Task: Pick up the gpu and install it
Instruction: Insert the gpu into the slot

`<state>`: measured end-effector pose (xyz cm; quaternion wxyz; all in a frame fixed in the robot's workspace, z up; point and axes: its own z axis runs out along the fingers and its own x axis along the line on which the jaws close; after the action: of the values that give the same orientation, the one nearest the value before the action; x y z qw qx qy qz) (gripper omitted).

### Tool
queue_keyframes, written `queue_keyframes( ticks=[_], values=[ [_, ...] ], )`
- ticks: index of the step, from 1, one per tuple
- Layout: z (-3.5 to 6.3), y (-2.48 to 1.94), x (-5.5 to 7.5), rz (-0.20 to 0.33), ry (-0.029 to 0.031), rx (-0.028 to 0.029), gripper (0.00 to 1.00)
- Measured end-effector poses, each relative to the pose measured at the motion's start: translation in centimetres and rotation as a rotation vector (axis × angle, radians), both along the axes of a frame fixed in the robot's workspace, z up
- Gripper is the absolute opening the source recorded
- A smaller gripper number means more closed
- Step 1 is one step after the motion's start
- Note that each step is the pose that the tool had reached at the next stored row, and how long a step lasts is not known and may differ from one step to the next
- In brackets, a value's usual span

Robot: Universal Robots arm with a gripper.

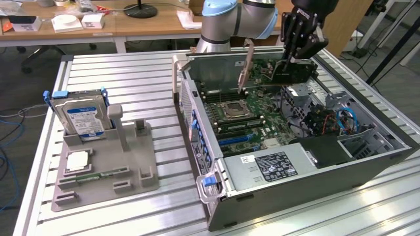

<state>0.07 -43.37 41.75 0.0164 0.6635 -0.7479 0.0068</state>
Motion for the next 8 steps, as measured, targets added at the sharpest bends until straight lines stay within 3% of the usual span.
queue_keyframes(
  ticks=[8],
  values=[
    [0.00, 0.00, 0.00, 0.033, 0.0000, 0.0000, 0.26]
  ],
)
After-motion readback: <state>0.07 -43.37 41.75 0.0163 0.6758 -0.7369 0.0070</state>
